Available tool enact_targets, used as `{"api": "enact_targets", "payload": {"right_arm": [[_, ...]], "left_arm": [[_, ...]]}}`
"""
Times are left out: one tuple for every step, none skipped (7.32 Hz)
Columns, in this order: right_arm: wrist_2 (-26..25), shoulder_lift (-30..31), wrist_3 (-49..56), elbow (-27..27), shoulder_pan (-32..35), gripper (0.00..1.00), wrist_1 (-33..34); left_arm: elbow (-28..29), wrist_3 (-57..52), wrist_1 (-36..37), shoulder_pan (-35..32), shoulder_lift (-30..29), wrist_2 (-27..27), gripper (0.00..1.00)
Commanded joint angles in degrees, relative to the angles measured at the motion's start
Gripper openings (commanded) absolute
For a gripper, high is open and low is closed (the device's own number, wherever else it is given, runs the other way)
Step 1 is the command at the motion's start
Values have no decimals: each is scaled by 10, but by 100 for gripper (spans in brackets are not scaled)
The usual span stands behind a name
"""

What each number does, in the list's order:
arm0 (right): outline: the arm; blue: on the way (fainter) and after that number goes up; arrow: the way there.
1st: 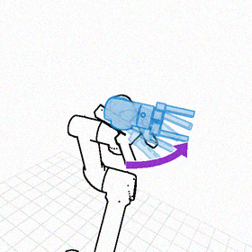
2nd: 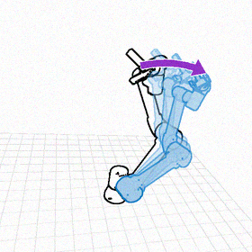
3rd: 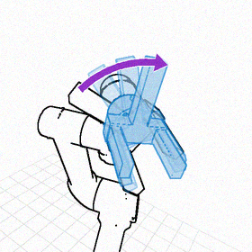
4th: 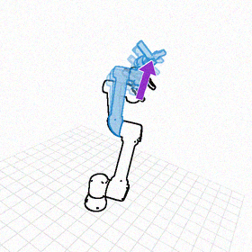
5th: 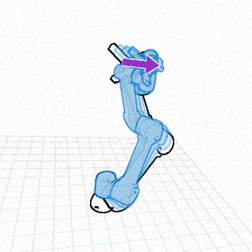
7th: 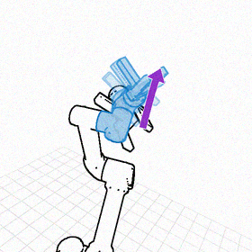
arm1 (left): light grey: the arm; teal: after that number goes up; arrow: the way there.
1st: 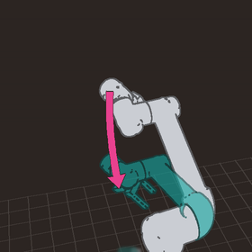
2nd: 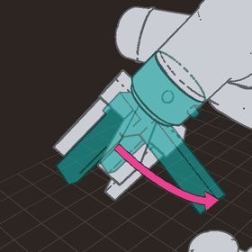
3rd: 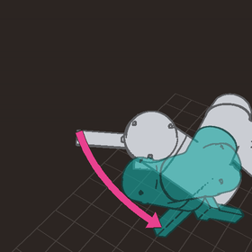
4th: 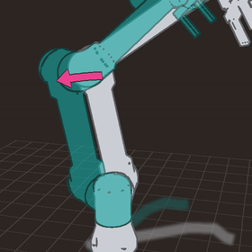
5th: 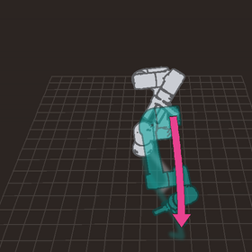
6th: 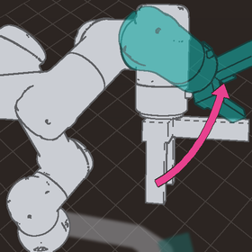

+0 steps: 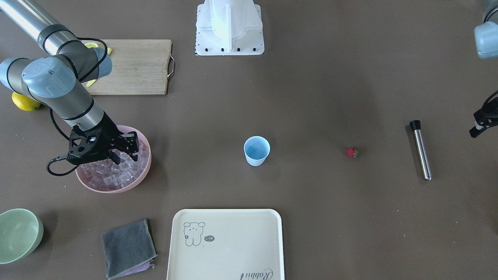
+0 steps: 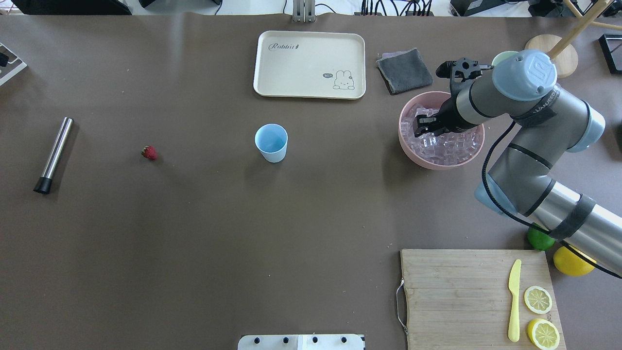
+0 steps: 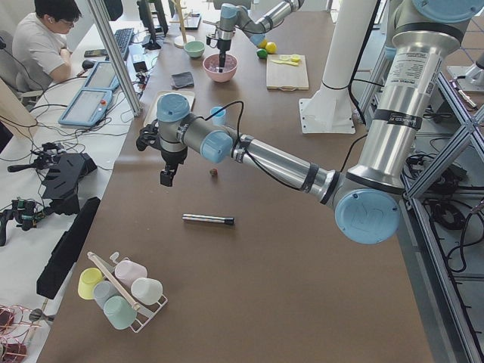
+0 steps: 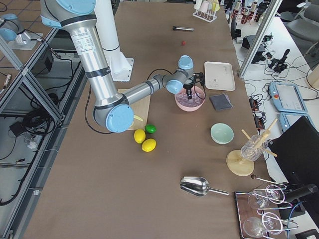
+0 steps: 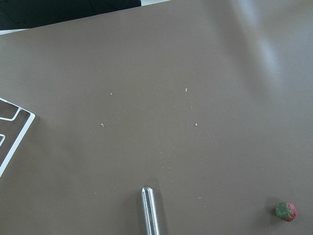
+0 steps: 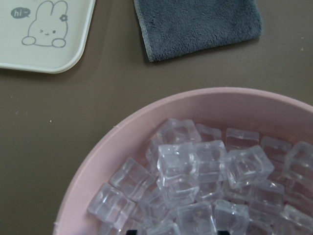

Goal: Mash ice and strawberries in cup
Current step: 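Close the right gripper on an ice cube and lift it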

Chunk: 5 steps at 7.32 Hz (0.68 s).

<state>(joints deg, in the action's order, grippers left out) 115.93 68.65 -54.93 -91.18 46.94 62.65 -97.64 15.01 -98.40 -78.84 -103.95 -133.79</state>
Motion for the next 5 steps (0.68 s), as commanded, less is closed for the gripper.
{"api": "enact_targets", "payload": {"right_arm": [[-1,1,-4,0,-1,42,0],[-1,1,-15,1,-3,40,0],[-1,1,-16,0,-3,40,0],[-1,1,-17,-1,-3,35,0],[-1,1,-16,-3,-2,24,0]], "left_arm": [[1,0,0,0,1,-1,98],[1,0,-1,0,1,-1,98],[2,-1,-1,2,1,-1,98],[3,0,-3,6,1,-1,98],[3,0,-4,6,1,-1,98]]}}
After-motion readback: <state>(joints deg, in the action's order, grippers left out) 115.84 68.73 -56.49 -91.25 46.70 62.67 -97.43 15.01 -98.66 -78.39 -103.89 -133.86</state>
